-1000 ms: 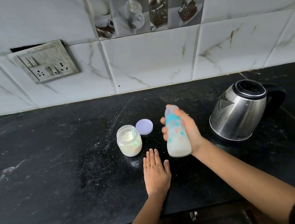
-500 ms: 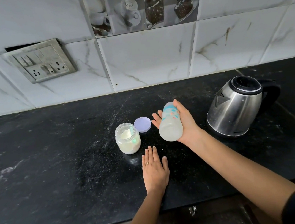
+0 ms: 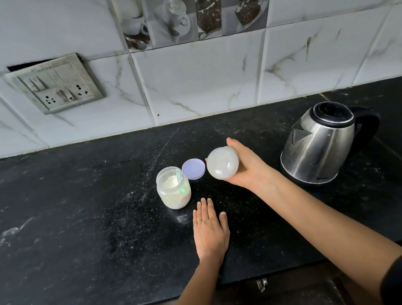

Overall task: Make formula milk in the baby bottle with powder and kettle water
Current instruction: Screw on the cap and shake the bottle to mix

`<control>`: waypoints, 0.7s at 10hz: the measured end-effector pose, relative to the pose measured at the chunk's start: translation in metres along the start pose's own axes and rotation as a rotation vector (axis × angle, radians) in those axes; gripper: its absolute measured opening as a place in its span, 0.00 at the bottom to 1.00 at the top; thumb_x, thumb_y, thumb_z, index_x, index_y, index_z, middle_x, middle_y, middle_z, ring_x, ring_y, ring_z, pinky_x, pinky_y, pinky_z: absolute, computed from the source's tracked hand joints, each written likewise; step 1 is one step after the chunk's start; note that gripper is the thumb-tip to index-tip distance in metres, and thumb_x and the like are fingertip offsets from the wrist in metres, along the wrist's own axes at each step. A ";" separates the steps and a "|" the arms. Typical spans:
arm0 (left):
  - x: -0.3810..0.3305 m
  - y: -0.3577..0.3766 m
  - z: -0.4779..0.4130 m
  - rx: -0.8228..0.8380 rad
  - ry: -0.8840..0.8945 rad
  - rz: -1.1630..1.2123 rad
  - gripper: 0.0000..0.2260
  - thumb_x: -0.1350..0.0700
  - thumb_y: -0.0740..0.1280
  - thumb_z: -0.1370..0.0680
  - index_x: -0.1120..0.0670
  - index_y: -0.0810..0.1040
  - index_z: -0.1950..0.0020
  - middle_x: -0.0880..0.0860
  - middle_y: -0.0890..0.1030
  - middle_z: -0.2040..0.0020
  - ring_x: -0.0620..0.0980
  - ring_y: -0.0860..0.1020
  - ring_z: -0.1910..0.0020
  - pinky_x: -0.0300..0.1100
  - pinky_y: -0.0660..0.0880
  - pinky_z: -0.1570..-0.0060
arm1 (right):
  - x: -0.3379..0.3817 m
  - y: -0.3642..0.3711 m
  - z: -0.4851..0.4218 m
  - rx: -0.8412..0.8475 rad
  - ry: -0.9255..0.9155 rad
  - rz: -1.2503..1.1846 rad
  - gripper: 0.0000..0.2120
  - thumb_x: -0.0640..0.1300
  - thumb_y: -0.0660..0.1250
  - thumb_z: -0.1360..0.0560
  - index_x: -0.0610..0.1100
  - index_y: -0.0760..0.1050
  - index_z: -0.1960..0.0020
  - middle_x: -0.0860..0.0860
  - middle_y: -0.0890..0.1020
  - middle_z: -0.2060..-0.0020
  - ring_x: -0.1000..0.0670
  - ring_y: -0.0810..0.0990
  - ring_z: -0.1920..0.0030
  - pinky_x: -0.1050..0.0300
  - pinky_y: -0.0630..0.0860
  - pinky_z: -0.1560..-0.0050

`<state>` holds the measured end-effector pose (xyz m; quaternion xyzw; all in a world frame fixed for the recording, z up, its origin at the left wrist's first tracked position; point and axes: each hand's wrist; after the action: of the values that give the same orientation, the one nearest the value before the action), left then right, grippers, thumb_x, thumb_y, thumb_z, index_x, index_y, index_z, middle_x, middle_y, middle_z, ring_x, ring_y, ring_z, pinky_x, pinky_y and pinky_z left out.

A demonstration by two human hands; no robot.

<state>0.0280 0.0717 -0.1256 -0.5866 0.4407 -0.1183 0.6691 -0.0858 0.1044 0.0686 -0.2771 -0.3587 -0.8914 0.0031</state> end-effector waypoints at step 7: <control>-0.002 0.001 0.000 0.006 -0.012 -0.033 0.35 0.40 0.37 0.24 0.58 0.56 0.24 0.55 0.56 0.23 0.50 0.51 0.24 0.43 0.42 0.26 | 0.016 -0.013 -0.011 -0.004 0.010 0.007 0.21 0.52 0.63 0.21 0.43 0.65 0.33 0.37 0.76 0.52 0.42 0.80 0.57 0.50 0.81 0.71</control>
<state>0.0265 0.0733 -0.1259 -0.5927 0.4266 -0.1272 0.6712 -0.1070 0.1103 0.0620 -0.2738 -0.3559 -0.8935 0.0073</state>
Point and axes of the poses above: each hand's wrist, its own z-axis away from the middle knuckle, its own y-axis out of the palm, x = y × z
